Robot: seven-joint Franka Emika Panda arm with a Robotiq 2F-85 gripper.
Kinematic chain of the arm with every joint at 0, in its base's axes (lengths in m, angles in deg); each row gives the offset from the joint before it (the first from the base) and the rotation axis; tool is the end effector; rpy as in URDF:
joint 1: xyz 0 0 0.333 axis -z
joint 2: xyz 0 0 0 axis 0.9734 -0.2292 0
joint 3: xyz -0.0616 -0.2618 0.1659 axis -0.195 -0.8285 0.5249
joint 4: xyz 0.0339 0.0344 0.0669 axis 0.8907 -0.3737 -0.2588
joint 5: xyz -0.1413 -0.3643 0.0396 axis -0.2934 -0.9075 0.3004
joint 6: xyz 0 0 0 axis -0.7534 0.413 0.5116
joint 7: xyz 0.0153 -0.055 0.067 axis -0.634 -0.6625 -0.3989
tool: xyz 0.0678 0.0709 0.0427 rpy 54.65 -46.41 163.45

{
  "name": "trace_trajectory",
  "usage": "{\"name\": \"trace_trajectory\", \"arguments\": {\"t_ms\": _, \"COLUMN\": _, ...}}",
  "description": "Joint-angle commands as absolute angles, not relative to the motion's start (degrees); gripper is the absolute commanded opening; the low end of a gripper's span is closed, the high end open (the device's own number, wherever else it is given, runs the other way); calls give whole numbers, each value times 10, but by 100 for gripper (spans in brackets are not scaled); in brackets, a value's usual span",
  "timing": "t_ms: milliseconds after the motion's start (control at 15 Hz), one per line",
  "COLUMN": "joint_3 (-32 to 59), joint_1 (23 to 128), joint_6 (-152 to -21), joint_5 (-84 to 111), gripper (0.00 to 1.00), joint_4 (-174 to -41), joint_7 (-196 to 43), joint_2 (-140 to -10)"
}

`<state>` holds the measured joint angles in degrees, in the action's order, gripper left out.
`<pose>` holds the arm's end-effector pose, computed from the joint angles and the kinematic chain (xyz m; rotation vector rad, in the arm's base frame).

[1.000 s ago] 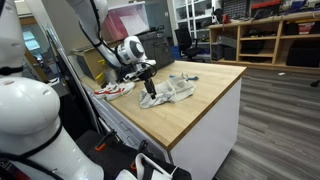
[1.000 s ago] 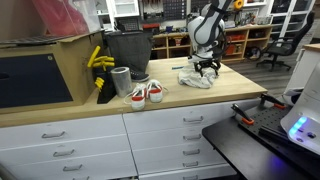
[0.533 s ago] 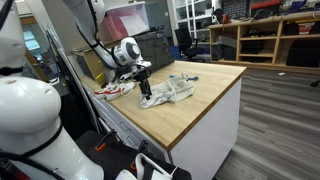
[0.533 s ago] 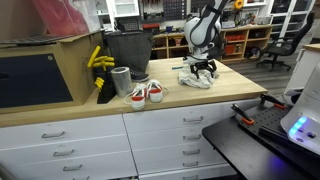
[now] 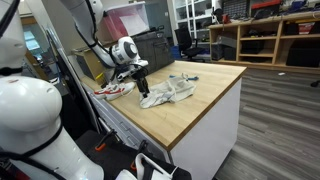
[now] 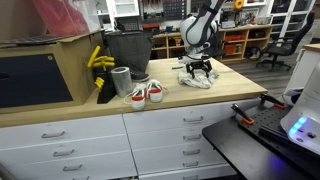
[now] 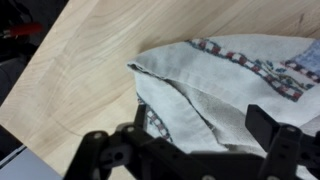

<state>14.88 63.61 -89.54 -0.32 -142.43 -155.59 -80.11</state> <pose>0.5172 0.0911 0.1851 2.4807 -1.4218 0.0051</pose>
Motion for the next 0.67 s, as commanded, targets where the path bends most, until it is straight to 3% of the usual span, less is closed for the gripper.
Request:
{"name": "trace_trajectory", "arguments": {"t_ms": 0, "joint_3": 147, "joint_1": 625, "joint_6": -905, "joint_5": -4, "gripper": 100, "joint_4": -1394, "joint_7": -1587, "joint_2": -828}}
{"name": "trace_trajectory", "arguments": {"t_ms": 600, "joint_3": 146, "joint_1": 624, "joint_6": -901, "joint_5": -2, "gripper": 100, "joint_4": -1386, "joint_7": -1576, "joint_2": -838}}
